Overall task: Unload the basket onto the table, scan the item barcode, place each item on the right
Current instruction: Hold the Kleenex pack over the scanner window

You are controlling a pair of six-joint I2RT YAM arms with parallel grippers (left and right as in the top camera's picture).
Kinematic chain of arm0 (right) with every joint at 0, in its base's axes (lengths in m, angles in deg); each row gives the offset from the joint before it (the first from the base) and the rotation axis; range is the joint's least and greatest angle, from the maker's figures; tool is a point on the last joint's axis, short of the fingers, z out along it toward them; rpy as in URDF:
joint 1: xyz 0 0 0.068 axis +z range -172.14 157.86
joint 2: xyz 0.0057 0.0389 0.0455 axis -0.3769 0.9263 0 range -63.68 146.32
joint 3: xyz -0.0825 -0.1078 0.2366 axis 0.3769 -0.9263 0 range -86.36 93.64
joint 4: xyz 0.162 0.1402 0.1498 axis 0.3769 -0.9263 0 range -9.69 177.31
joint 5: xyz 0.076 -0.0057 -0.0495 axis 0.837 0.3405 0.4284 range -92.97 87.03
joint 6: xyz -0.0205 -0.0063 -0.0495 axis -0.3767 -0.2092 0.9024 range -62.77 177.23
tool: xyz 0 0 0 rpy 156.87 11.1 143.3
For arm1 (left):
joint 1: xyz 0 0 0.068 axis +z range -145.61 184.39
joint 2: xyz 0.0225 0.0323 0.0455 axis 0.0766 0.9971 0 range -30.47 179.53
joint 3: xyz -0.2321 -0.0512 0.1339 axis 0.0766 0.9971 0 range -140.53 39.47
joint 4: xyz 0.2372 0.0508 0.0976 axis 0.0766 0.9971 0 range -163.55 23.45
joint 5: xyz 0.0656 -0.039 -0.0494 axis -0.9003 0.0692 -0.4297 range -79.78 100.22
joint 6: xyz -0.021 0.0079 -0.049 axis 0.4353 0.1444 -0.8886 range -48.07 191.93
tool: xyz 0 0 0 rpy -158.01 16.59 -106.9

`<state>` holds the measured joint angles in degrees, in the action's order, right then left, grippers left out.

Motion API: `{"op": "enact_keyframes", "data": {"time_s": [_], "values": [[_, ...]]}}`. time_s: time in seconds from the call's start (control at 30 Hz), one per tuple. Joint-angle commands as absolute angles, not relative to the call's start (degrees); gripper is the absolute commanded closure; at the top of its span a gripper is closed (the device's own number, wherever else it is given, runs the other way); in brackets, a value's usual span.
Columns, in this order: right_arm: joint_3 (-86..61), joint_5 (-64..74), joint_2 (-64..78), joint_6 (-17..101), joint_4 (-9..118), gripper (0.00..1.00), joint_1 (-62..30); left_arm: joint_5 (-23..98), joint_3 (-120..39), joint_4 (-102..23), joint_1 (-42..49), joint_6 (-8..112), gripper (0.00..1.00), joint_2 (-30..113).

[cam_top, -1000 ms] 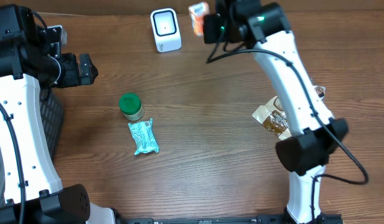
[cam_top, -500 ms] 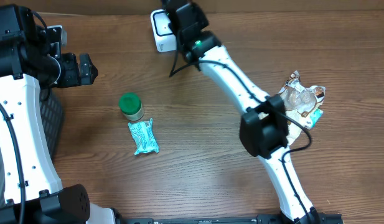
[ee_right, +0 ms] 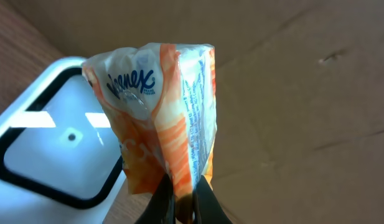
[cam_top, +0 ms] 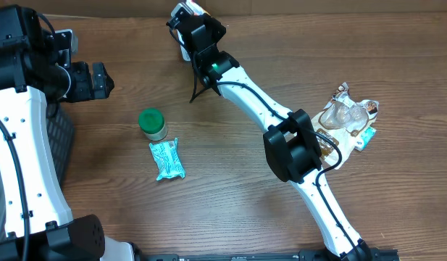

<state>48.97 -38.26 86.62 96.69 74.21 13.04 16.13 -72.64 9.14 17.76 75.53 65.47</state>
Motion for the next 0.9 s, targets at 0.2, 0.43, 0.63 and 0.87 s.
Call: {"op": "enact_keyframes", "data": {"time_s": [0.2, 0.43, 0.63, 0.87], "values": [[48.88, -36.51, 86.90, 97.63, 73.60, 0.96, 12.84, 16.02, -72.67, 8.93, 17.50, 76.66, 0.01, 65.76], [46.02, -36.31, 86.90, 98.40, 74.78, 0.96, 12.62, 16.02, -72.64, 8.90, 17.50, 76.66, 0.00, 65.76], [44.84, -36.82, 86.90, 101.26, 75.30, 0.96, 12.54, 16.02, -72.64, 8.90, 17.50, 76.66, 0.00, 65.76], [44.84, -40.33, 86.90, 104.04, 78.51, 0.96, 12.58, 16.02, -72.67, 8.90, 17.50, 76.66, 0.01, 65.76]]}}
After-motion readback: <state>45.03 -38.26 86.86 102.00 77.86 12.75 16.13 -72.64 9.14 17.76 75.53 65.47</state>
